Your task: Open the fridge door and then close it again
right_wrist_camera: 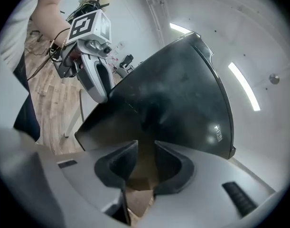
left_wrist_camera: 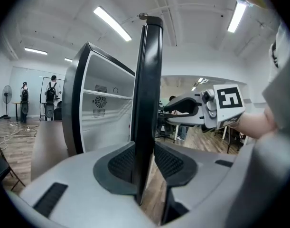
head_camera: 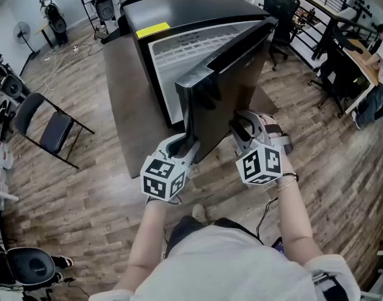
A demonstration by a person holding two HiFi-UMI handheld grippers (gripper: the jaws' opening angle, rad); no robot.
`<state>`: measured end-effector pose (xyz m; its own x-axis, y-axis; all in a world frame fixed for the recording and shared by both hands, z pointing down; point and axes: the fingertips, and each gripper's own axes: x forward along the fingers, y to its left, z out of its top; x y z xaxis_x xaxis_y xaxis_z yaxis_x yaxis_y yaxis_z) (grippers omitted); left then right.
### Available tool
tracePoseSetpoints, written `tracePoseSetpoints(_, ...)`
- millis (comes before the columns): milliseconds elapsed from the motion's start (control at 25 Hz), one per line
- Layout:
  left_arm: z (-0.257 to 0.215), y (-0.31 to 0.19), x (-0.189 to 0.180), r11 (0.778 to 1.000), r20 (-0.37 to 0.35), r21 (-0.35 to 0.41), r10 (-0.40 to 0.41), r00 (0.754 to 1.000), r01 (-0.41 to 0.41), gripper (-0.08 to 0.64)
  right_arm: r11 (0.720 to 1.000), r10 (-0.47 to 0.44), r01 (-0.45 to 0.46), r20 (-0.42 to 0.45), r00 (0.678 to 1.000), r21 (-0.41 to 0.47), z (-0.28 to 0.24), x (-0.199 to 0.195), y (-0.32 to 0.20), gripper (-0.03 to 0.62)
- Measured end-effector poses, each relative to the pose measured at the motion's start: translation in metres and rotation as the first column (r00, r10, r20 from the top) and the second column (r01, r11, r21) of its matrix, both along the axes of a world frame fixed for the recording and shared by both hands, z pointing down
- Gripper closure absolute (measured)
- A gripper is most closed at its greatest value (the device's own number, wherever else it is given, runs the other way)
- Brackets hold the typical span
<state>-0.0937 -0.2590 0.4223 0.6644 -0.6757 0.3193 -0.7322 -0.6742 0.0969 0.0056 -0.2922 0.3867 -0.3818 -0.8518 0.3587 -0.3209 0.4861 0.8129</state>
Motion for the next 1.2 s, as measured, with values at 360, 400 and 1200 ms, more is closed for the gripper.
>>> tracePoseSetpoints(360, 0.002, 0.043, 0.038, 0.999, -0.016, -0.007, 0.042, 0.999, -0.042, 0.434, 0.983, 0.094, -0.056, 0.221, 0.971, -0.173, 0.024, 0.027, 0.057, 0.592)
tracePoseSetpoints(400, 0.001, 0.047, 0.042, 0.999, -0.020, -0.008, 0.048, 0.999, -0.048, 0.436, 0.982, 0.097, -0.052, 0.244, 0.965, -0.183, 0.025, 0.028, 0.063, 0.594)
tracePoseSetpoints(1200, 0.007, 0.104, 0.125, 0.970, -0.073, -0.012, 0.241, 0.968, -0.242, 0.482, 0.965, 0.172, -0.042, 0.504, 0.847, -0.258, 0.023, 0.048, 0.135, 0.472)
